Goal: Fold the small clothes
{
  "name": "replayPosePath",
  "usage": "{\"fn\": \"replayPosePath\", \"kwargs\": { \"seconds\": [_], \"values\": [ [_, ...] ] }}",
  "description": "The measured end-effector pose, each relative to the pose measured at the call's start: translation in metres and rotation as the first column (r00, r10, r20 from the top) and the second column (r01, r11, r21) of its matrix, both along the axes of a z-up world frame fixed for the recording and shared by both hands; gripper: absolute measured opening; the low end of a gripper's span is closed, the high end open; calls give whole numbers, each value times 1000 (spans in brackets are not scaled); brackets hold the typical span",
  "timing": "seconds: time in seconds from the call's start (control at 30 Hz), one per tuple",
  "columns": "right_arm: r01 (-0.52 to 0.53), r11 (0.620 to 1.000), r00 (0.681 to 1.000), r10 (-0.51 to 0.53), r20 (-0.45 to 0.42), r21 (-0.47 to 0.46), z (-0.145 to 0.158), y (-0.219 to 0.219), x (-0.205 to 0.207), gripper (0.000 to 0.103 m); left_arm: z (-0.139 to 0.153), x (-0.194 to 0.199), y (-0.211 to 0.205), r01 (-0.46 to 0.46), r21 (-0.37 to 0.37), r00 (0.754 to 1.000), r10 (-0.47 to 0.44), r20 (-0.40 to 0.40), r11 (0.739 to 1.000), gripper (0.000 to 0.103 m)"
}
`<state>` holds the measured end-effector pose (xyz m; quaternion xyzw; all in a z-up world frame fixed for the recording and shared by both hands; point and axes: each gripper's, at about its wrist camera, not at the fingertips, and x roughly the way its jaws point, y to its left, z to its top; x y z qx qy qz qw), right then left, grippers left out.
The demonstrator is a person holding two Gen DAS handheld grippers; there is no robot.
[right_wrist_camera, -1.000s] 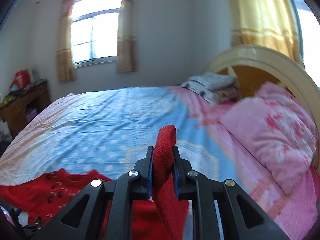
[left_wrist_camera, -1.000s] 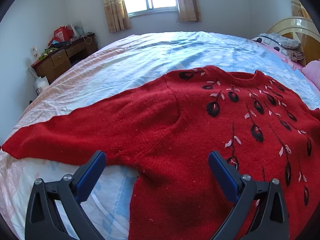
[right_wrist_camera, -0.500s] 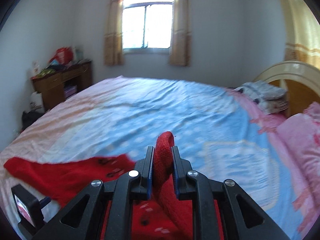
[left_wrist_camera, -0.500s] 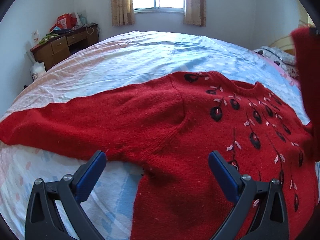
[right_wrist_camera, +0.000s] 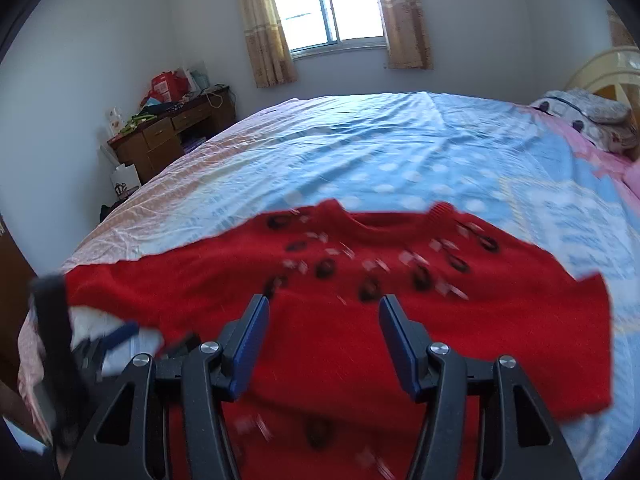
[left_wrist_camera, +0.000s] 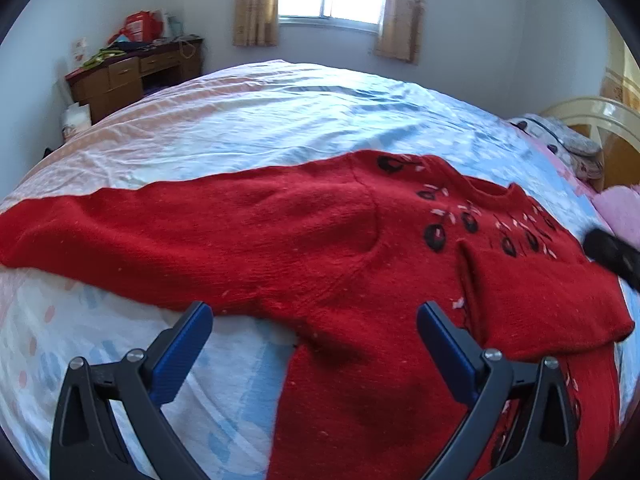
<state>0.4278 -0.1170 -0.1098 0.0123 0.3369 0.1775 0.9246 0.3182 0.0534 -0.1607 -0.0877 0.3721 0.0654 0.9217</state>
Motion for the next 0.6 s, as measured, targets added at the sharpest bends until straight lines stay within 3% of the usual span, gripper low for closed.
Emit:
{"fn": "replayPosePath", "kwargs": {
  "seconds": [0.13,0.27,0.43,0.6],
  "values": [
    [65,995,998,-64,12,-78,-10,-46,-37,60,6,0,-6,70,6,997,-70,-45,998,103],
    [114,982,993,-111,28,-150,-26,-78,-66,62,25,-3,-21,148,7,989,-147,-28,989,103],
    [138,975,990,-131,53,-172,-44,-95,-84,62,38,11,-59,246,35,969,-244,-39,969,102],
    [115,976,993,-105,61,-185,-55,-92,-94,63,18,44,-84,265,30,958,-260,-122,964,74]
  ]
}}
